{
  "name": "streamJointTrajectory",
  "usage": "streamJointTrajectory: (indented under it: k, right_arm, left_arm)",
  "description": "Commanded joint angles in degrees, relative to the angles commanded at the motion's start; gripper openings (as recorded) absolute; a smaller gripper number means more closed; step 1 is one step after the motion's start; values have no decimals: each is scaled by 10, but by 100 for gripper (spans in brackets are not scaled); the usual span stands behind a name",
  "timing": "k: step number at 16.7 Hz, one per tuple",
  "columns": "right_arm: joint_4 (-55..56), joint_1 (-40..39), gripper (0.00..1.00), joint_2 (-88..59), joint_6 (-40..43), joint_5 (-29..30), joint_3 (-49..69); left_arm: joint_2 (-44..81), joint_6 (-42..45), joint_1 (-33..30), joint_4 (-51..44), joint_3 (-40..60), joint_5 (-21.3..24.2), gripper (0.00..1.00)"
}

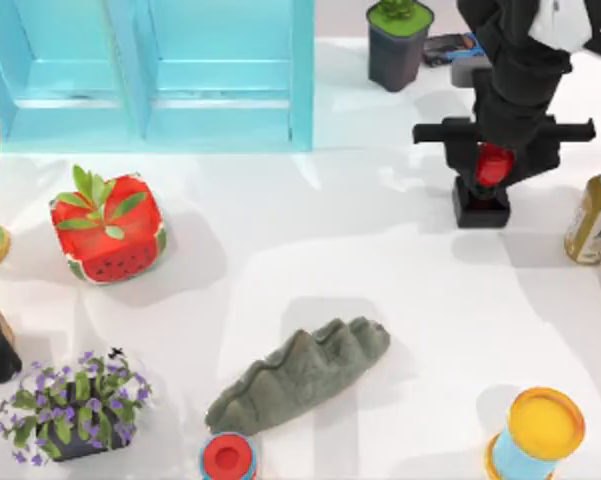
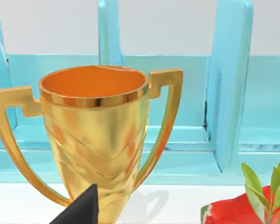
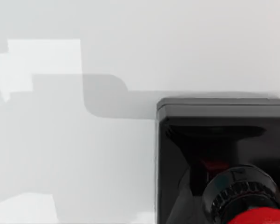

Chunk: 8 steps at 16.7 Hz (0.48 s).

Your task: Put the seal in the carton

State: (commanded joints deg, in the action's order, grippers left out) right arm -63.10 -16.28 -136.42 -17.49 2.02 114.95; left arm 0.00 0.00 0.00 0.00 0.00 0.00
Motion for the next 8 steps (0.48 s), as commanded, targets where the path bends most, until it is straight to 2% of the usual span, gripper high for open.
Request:
streamJointTrajectory:
  k: [8]
  right_arm:
    - [22,0,0,5,4,-15,39]
  left_arm:
    - [0,0,0,0,0,0,100]
